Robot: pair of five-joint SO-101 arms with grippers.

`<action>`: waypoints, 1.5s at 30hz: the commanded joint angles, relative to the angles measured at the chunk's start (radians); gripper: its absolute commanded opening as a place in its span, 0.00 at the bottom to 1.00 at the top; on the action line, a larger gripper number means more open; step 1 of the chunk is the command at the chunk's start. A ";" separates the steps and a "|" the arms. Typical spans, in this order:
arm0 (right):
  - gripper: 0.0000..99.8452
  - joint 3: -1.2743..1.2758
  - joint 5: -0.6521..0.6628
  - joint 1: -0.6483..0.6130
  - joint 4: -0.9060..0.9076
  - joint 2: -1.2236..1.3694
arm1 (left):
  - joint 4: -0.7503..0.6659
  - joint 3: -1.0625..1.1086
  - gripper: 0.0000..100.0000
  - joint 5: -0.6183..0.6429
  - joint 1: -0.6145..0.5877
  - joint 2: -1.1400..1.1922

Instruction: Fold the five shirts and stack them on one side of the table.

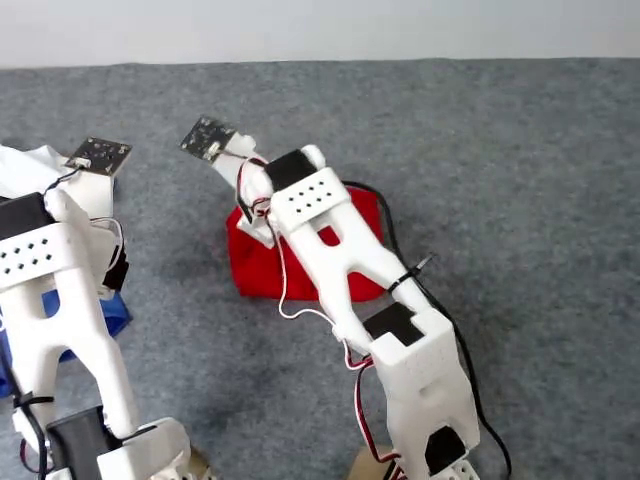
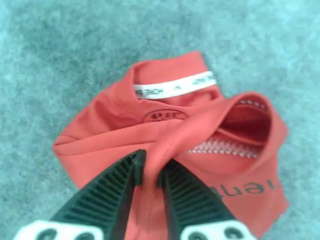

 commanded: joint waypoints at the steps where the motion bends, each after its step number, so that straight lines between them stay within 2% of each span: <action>1: 0.12 -0.043 0.021 -0.016 -0.002 -0.010 | -0.011 -0.001 0.00 0.009 0.002 -0.038; 6: 0.29 -0.068 -0.031 -0.019 0.005 -0.028 | -0.011 -0.001 0.00 0.009 0.002 -0.038; 13: 0.29 -0.160 -0.009 -0.012 0.012 -0.036 | -0.011 -0.001 0.00 0.009 0.002 -0.038; 18: 0.20 -0.201 -0.002 0.059 0.108 -0.024 | -0.011 -0.001 0.00 0.009 0.002 -0.038; 24: 0.01 -0.201 0.163 0.168 0.268 0.021 | -0.011 -0.001 0.00 0.009 0.003 -0.038; 28: 0.01 -0.201 0.183 0.213 0.374 0.047 | -0.012 -0.001 0.00 0.009 0.006 -0.038; 32: 0.01 -0.201 0.184 0.242 0.375 0.088 | -0.025 -0.001 0.00 0.009 0.006 -0.038; 37: 0.01 -0.201 0.181 0.202 0.384 0.148 | -0.025 -0.001 0.00 0.009 0.006 -0.038; 45: 0.01 -0.204 0.176 -0.001 0.433 0.110 | -0.025 -0.001 0.00 0.009 0.003 -0.038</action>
